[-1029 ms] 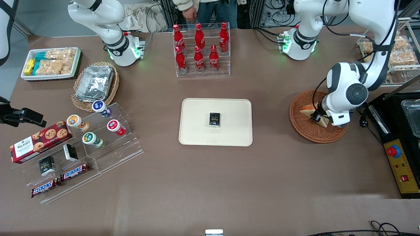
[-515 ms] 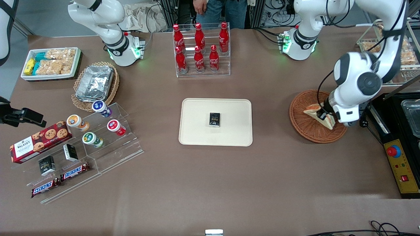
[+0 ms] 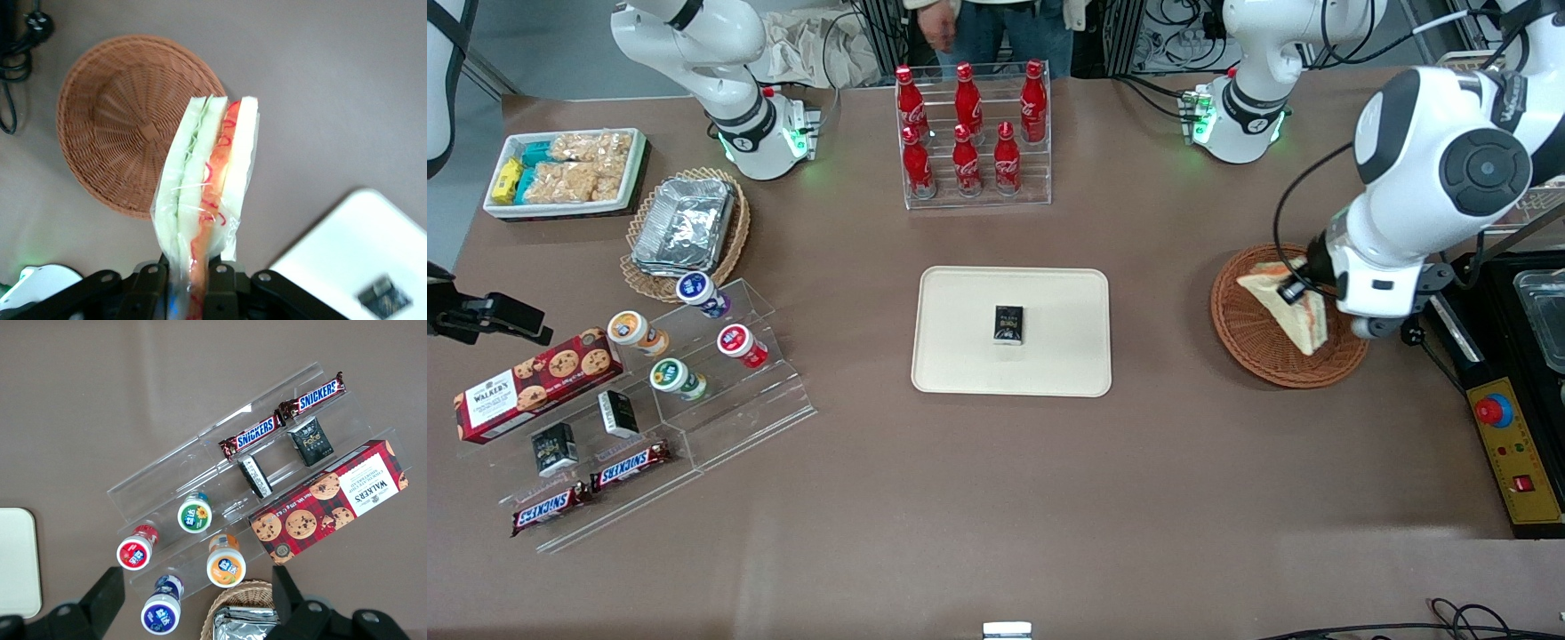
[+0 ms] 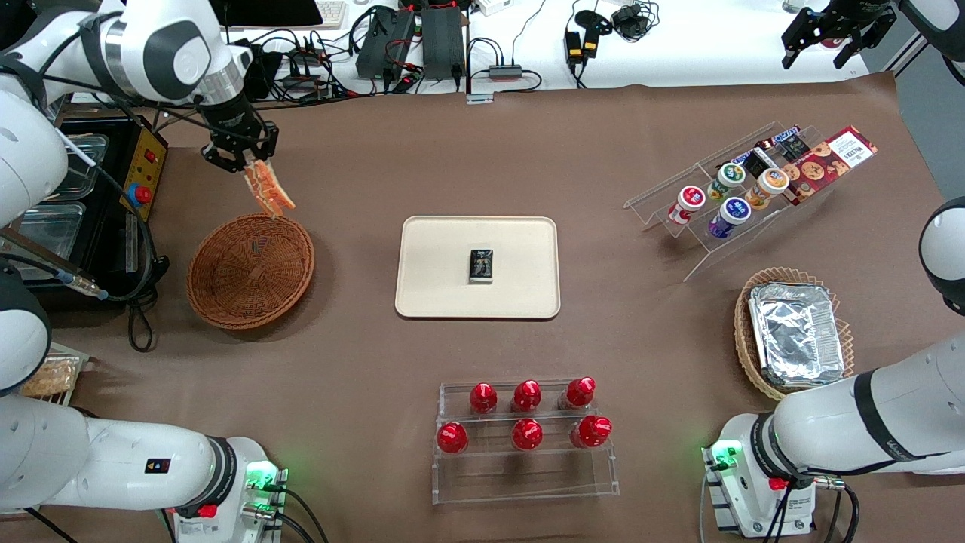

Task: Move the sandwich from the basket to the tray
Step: 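Carry the sandwich with the left gripper over the white tray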

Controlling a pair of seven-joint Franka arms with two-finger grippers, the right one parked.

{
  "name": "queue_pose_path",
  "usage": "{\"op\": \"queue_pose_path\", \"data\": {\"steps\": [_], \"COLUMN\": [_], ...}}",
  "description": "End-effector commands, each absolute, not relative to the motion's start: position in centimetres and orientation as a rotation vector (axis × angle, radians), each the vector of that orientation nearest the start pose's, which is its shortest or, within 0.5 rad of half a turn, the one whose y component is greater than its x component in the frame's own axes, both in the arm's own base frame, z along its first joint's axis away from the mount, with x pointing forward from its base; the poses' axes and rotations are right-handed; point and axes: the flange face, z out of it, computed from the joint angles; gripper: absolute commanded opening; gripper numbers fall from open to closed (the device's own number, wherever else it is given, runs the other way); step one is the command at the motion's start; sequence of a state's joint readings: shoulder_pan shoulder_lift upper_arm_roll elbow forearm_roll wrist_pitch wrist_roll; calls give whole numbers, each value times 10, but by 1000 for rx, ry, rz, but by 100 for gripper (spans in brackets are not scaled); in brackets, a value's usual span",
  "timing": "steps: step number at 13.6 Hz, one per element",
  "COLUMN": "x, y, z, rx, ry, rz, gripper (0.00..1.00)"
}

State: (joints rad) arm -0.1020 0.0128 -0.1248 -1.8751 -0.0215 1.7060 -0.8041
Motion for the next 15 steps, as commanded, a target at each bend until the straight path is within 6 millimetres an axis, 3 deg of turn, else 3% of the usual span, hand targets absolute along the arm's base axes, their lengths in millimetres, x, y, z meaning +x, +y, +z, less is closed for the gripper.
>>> {"op": "queue_pose_path", "data": {"steps": [1, 3, 7, 10, 12, 15], "x": [519, 499, 462, 452, 446, 455], "y": [-190, -242, -315, -353, -363, -367], "z": [505, 509, 509, 477, 454, 425], "rx": [-2995, -3020, -3070, -3064, -3077, -3116], "ry": [-669, -543, -306, -111, 2, 94], "rz": [293, 280, 244, 234, 176, 172], "gripper": [0, 0, 0, 0, 0, 0]}}
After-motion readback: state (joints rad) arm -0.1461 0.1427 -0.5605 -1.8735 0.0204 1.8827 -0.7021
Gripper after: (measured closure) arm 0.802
